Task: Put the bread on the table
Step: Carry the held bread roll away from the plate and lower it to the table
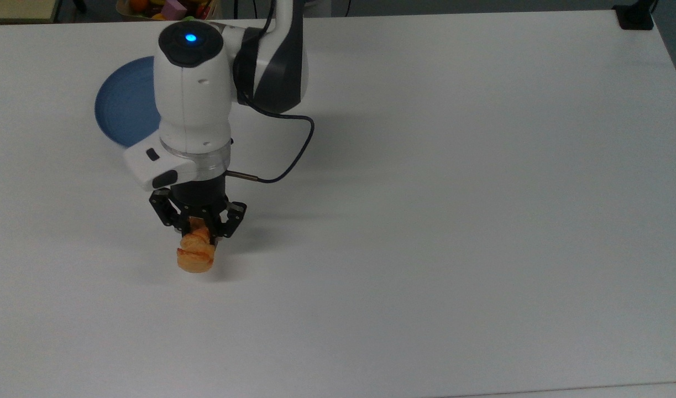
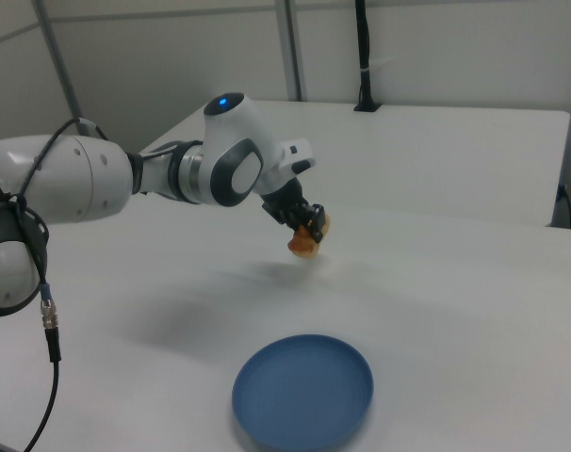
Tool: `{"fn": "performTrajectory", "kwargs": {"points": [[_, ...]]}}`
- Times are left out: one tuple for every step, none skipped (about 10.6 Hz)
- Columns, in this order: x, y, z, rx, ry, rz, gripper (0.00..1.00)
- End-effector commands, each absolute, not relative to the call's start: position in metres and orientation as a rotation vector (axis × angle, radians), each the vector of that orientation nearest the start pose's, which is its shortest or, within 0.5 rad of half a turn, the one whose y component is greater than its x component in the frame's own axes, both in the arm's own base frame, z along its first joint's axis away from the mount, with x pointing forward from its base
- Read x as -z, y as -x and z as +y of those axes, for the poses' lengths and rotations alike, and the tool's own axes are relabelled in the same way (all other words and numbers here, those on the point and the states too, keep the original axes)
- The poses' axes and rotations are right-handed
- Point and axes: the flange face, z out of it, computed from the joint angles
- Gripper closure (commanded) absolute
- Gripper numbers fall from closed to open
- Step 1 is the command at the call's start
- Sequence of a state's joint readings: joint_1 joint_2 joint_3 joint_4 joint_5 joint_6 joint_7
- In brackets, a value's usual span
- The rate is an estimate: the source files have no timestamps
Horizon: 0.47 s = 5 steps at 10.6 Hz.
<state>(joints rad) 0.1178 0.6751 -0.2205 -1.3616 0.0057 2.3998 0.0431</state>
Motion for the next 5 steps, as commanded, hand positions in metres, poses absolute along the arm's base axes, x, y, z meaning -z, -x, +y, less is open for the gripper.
{"fn": "performTrajectory", "kwargs": {"points": [[-0.354, -0.771, -0.016, 0.701, 3.188, 0.091, 0.56], [-0.342, -0.773, -0.005, 0.706, 3.180, 0.064, 0.52], [-0.332, -0.774, 0.002, 0.713, 3.171, 0.050, 0.50], [-0.322, -0.775, 0.004, 0.708, 3.172, 0.039, 0.49], [-0.309, -0.775, 0.004, 0.704, 3.177, 0.033, 0.47]]}}
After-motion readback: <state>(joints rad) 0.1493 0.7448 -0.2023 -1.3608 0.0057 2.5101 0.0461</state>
